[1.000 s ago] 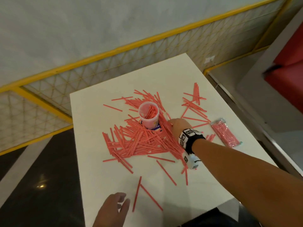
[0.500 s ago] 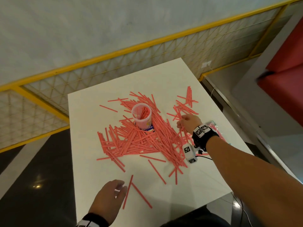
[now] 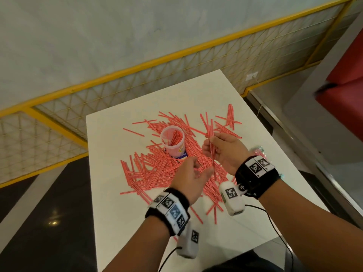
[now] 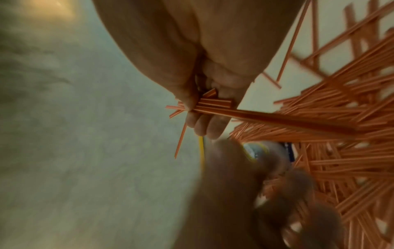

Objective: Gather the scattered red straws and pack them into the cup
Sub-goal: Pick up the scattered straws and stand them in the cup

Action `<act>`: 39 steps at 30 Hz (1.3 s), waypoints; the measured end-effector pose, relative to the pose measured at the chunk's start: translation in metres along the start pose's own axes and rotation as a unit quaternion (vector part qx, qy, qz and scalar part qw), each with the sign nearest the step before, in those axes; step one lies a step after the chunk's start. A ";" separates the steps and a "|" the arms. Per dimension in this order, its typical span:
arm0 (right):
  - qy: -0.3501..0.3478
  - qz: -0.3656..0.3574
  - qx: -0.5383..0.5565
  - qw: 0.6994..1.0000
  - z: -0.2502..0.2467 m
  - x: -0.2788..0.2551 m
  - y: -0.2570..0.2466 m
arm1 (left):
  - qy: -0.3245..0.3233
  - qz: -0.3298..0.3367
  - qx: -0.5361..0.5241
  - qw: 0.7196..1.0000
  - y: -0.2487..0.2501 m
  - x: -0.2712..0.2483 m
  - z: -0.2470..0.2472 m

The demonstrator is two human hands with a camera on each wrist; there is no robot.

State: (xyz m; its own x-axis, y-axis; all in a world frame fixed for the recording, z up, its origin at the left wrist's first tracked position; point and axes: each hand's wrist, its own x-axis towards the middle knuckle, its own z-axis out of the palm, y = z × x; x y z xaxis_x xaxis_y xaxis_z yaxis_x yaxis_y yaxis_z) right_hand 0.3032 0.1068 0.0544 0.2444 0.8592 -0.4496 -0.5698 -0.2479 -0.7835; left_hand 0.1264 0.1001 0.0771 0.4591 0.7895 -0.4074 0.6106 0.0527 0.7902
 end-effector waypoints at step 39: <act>-0.015 0.090 -0.770 0.631 -0.038 0.009 0.087 | 0.163 -0.044 -0.332 0.928 -0.048 -0.021 -0.042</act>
State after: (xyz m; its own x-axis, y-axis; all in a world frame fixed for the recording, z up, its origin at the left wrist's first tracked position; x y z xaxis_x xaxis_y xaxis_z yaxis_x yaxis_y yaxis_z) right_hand 0.2856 0.0754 -0.0345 0.2569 0.7579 -0.5997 0.8583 -0.4641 -0.2189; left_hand 0.0605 0.1069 0.0665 0.1408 0.9020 -0.4081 0.0550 0.4044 0.9129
